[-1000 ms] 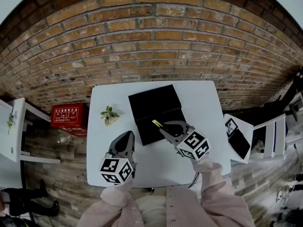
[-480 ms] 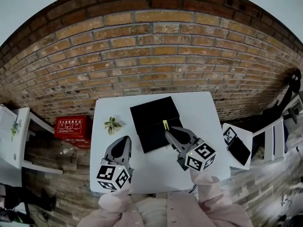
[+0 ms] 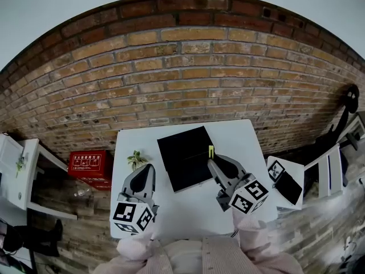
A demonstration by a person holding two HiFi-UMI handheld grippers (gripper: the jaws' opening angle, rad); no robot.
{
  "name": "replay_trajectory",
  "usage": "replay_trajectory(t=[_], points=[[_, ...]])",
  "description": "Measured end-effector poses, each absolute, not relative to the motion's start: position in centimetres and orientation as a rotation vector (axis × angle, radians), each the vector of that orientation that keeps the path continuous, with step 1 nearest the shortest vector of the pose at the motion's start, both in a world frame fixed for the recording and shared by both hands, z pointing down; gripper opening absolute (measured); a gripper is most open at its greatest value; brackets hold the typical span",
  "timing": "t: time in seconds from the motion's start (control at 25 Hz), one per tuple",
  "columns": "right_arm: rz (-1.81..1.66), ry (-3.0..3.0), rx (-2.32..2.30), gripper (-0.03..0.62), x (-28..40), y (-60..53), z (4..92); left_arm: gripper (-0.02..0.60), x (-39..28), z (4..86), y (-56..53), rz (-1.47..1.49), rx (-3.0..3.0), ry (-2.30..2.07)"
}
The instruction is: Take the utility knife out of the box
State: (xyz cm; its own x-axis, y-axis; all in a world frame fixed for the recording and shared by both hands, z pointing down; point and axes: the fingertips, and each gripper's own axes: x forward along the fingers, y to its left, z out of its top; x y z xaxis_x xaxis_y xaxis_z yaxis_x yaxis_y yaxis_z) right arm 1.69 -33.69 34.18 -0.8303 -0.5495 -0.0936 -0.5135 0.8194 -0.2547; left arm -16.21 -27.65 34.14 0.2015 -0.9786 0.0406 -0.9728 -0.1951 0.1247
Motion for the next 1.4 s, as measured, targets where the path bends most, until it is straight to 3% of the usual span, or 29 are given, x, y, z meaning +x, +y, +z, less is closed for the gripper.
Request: replay_trajectory(t=[1.4], points=[[-0.236, 2.73, -1.0, 0.054, 6.1, -34.1, 31.8, -0.008, -18.4, 32.2, -26.3, -0.062, 2.301, -2.044]])
